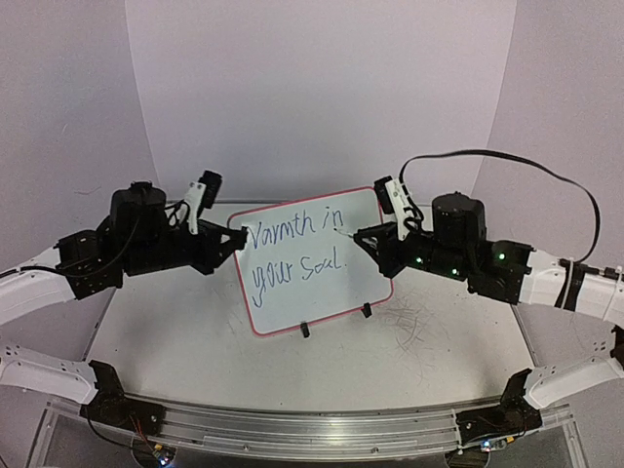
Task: Write a sentence on the whiteboard
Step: Insert the pen cap into the whiteboard marker.
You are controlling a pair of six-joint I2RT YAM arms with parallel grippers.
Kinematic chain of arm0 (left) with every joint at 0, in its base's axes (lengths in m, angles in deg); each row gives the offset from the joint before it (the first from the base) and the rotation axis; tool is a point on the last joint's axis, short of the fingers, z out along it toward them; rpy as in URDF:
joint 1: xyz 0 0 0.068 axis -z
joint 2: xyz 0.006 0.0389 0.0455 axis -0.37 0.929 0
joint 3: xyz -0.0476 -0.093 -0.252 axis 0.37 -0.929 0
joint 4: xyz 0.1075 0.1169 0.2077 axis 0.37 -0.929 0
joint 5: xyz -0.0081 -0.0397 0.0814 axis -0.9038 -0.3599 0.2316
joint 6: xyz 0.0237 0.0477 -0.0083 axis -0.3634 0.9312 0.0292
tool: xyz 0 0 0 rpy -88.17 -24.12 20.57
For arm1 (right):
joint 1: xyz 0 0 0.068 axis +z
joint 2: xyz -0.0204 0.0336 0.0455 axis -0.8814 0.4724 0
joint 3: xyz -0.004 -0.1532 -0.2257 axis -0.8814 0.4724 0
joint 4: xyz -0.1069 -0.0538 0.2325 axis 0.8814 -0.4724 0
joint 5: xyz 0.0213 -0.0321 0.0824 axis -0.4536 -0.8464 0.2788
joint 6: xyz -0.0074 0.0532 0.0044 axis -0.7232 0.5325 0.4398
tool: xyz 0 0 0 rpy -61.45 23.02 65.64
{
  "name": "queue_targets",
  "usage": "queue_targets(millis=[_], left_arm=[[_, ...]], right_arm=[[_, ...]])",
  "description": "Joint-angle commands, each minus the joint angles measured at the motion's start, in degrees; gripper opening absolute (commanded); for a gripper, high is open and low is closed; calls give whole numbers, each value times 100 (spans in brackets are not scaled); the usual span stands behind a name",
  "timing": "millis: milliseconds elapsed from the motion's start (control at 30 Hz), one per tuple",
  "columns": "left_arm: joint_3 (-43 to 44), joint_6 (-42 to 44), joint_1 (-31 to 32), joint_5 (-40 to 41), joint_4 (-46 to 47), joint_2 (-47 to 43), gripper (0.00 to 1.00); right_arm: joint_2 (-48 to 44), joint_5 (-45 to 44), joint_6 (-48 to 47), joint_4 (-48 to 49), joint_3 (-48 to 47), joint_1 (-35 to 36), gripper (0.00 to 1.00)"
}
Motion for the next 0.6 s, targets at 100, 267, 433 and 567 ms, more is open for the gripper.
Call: queue_targets(millis=[100, 267, 433, 567], left_arm=[[-771, 4113, 411, 693, 2438, 433, 0], [-646, 4987, 544, 640, 2458, 717, 0], [-671, 5449, 626, 740, 2457, 904, 0], [-749, 5480, 658, 705, 2459, 916, 0]], right_arm=[[369, 1176, 954, -2100, -1530, -28, 0], [911, 2250, 1373, -2532, -2436, -19, 0], [1586, 2283, 1483, -3161, -3470, -19, 0], [2044, 2431, 1527, -3587, -4045, -18, 0]])
